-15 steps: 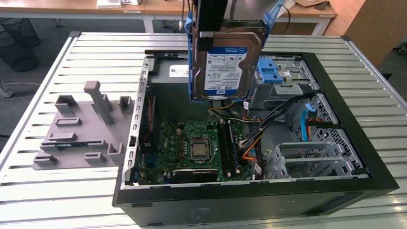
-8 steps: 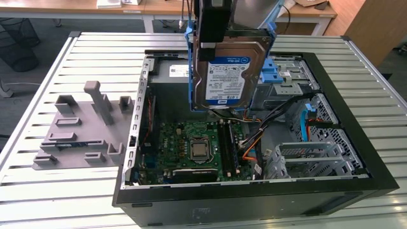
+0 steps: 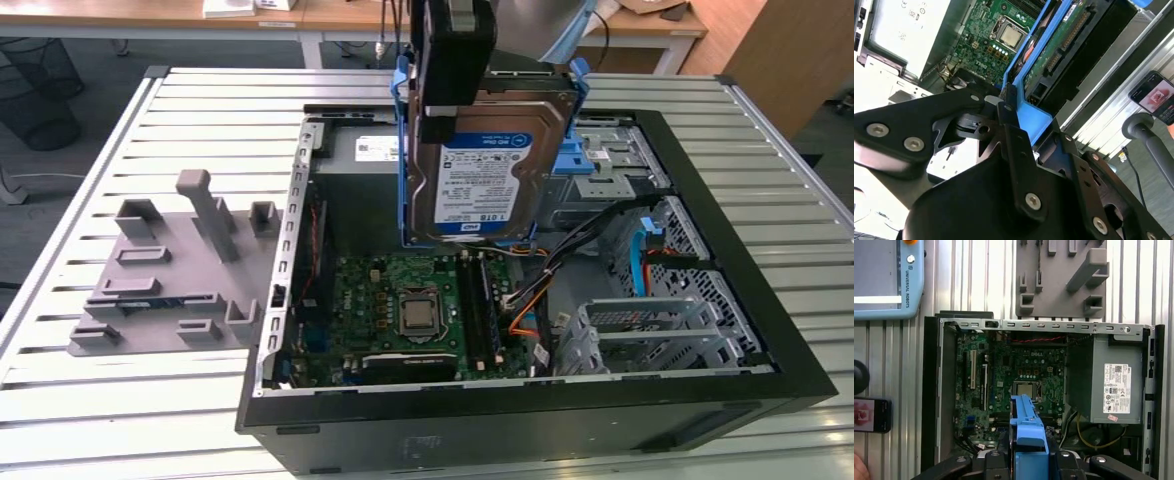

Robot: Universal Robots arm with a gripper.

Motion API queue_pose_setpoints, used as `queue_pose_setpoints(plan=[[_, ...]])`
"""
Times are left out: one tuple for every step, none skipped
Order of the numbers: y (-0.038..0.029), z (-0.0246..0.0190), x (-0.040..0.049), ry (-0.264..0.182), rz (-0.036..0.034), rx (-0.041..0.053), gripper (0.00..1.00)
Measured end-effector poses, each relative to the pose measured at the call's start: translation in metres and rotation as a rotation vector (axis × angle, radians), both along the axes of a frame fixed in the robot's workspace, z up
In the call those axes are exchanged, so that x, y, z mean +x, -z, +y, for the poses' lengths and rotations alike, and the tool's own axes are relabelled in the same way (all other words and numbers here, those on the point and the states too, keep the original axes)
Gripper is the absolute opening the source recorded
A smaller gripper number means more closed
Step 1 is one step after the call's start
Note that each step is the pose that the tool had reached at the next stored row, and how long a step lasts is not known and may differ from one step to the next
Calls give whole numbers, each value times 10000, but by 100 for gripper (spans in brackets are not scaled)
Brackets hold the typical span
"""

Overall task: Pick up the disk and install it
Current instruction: 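Insert the disk into the insertion slot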

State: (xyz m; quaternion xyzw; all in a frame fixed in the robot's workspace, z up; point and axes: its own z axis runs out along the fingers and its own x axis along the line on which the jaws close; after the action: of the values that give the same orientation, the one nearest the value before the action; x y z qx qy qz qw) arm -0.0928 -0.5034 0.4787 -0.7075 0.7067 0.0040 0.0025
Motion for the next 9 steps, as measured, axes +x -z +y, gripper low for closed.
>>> queue_pose_setpoints(plan=[[0,0,0,0,0,0,36],[0,0,0,0,0,0,36],[0,-1,0,0,0,0,36],[0,-1,0,-1,0,-1,36],[0,-1,0,-1,0,0,36],[0,-1,1,-1,0,-1,36],[0,-1,0,0,0,0,36],[0,-1,0,0,0,0,36],[0,-1,1,-1,0,0,36]])
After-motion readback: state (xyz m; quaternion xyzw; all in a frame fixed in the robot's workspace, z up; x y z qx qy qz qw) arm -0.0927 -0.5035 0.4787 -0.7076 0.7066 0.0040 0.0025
